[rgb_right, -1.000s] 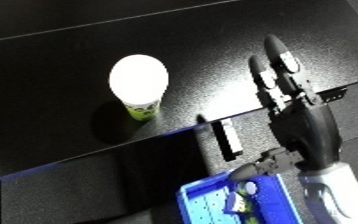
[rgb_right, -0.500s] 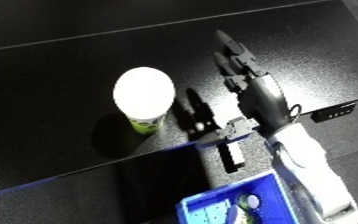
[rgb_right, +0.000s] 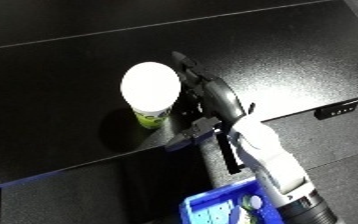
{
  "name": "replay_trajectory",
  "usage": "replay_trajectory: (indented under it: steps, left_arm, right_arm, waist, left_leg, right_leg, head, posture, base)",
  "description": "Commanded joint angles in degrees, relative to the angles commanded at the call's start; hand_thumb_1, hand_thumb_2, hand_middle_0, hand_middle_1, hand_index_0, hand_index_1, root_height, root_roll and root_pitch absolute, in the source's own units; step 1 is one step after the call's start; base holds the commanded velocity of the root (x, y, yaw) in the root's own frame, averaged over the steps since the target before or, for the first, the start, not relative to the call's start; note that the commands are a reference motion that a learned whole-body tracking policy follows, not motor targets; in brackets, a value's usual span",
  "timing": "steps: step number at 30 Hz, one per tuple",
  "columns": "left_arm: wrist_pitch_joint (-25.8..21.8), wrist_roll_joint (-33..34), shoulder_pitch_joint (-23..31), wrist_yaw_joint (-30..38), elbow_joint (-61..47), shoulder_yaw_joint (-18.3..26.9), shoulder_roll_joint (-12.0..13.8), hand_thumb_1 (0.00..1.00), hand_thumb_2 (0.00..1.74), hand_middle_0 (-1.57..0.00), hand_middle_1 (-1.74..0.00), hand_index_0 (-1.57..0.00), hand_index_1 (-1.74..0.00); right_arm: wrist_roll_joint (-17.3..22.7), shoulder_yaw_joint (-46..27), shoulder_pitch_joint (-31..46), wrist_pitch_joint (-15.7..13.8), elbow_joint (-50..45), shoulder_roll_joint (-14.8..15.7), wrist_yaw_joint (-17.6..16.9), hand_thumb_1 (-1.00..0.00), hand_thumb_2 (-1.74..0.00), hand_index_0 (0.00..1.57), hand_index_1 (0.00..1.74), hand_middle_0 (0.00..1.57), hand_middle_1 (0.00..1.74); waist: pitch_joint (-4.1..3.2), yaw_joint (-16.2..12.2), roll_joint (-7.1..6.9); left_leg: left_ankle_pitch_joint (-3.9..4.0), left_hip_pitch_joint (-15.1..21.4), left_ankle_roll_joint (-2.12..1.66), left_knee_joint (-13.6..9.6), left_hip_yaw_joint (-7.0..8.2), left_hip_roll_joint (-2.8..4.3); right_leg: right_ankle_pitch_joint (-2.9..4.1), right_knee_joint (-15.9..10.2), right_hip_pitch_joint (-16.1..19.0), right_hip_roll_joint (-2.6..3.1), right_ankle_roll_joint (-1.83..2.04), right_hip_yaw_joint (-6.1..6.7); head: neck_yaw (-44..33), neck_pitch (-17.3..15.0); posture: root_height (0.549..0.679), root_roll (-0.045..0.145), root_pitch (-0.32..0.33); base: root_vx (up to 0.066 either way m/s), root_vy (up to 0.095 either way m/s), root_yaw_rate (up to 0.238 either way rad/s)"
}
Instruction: Pick up the object and place it into the box
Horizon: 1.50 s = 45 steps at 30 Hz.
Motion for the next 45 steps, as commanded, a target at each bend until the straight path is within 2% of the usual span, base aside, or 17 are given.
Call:
replay_trajectory:
  steps: [4,13,19,23,28,30,36,41,45]
  left_arm:
    - [0.7,0.01,0.05,0.01,-0.28,-0.15,-0.19,0.0,0.0,0.0,0.0,0.0,0.0]
    - [0.95,-0.37,-0.03,0.43,-1.0,-1.36,-1.16,0.0,0.0,0.0,0.0,0.0,0.0]
    - [1.45,-0.44,-0.17,1.11,-1.74,-1.55,-1.36,0.0,0.0,0.0,0.0,0.0,0.0]
    - [1.2,-0.47,0.14,0.91,-1.75,-1.17,-1.2,0.0,0.0,0.0,0.0,0.0,0.0]
    - [0.52,-0.33,0.72,0.7,-1.3,-0.23,-1.2,0.0,0.0,0.0,0.0,0.0,0.0]
    - [0.52,-0.35,0.99,0.73,-1.23,0.39,-1.17,0.0,0.0,0.0,0.0,0.0,0.0]
    - [0.27,-1.03,2.34,1.19,-1.18,2.91,-1.46,0.0,0.0,0.0,0.0,0.0,0.0]
    - [-0.45,-0.86,3.06,0.92,-1.1,4.2,-2.0,0.0,0.0,0.0,0.0,0.0,0.0]
    - [-2.05,-1.42,3.6,0.98,-0.89,4.48,-3.01,0.0,0.0,0.0,0.0,0.0,0.0]
  right_arm:
    - [-0.1,1.26,-1.26,0.85,0.16,1.6,0.26,0.0,0.0,0.0,0.0,0.0,0.0]
    - [0.34,2.77,-3.25,1.24,-0.04,4.72,-0.46,-0.45,-0.78,0.71,0.78,0.71,0.78]
    - [0.18,2.79,-3.24,1.59,0.01,5.26,-1.87,-0.75,-1.3,1.18,1.3,1.18,1.3]
    - [-0.37,2.41,-2.5,0.94,-0.71,4.56,-3.08,-0.75,-1.3,1.18,1.3,1.18,1.3]
    - [-1.61,0.4,-0.29,-2.83,-4.02,2.73,-4.06,-0.75,-1.3,1.18,1.3,1.18,1.3]
    - [-2.12,-1.13,1.67,-3.84,-6.94,2.09,-4.78,-0.75,-1.3,1.18,1.3,1.18,1.3]
    - [-2.03,-6.7,10.55,-3.86,-16.53,0.09,-6.36,-0.75,-1.3,1.18,1.3,1.18,1.3]
    - [-6.95,-10.85,18.35,-6.28,-21.28,-0.88,-8.56,-0.75,-1.3,1.18,1.3,1.18,1.3]
    - [-10.36,-14.5,24.4,-10.7,-23.89,-1.02,-13.01,-0.75,-1.3,1.18,1.3,1.18,1.3]
  waist:
    - [0.13,0.41,0.21]
    - [0.28,1.03,0.52]
    - [0.31,1.15,0.52]
    - [0.34,0.99,0.39]
    - [0.28,0.16,0.01]
    - [0.16,-0.51,-0.29]
    - [-0.31,-3.03,-1.29]
    - [-0.7,-5.38,-1.81]
    - [-0.82,-7.53,-1.73]
  left_leg:
    - [-0.08,0.03,0.01,0.11,0.01,-0.23]
    - [-0.26,0.04,0.05,0.34,0.04,-0.54]
    - [-0.27,0.01,0.13,0.27,0.06,-0.72]
    - [-0.15,0.15,0.18,-0.12,0.1,-0.6]
    - [-0.22,0.15,0.16,-0.37,0.33,-0.17]
    - [-0.41,0.07,0.12,-0.3,0.57,0.13]
    - [-0.86,0.14,0.12,-0.4,1.61,1.32]
    - [-0.95,0.77,0.02,-1.09,2.72,2.28]
    - [-0.67,1.91,-0.11,-2.65,3.89,2.88]
  right_leg:
    - [-0.03,0.09,0.02,-0.2,-0.02,-0.07]
    - [-0.01,0.34,-0.09,-0.51,0.09,-0.06]
    - [0.1,0.31,-0.24,-0.46,0.14,0.08]
    - [0.22,-0.07,-0.17,-0.32,0.14,0.12]
    - [0.34,-0.26,-0.38,0.01,0.29,0.35]
    - [0.4,-0.32,-0.55,0.27,0.47,0.55]
    - [0.75,-1.14,-0.85,1.32,0.85,1.53]
    - [1.14,-2.16,-0.71,2.08,1.03,2.43]
    - [1.53,-3.59,-0.34,2.67,1.13,3.32]
  head:
    - [1.34,0.29]
    - [3.5,-0.25]
    - [3.51,0.37]
    - [3.96,1.36]
    - [5.06,2.51]
    - [5.16,3.11]
    - [6.13,4.51]
    - [6.36,5.89]
    - [6.79,7.75]
  posture:
    - [0.633,0.079,-0.048]
    - [0.632,0.082,-0.051]
    - [0.632,0.083,-0.049]
    - [0.633,0.082,-0.046]
    - [0.633,0.077,-0.04]
    - [0.633,0.075,-0.037]
    - [0.634,0.069,-0.026]
    - [0.636,0.066,-0.02]
    - [0.638,0.066,-0.014]
  base:
    - [0.022,0.018,0.051]
    - [0.019,0.015,0.033]
    - [0.001,0.003,0.02]
    - [-0.027,-0.007,-0.016]
    - [-0.039,-0.011,-0.055]
    - [-0.043,-0.019,-0.12]
    - [-0.052,-0.02,-0.192]
    - [-0.049,-0.007,-0.201]
    - [-0.053,0.026,-0.217]
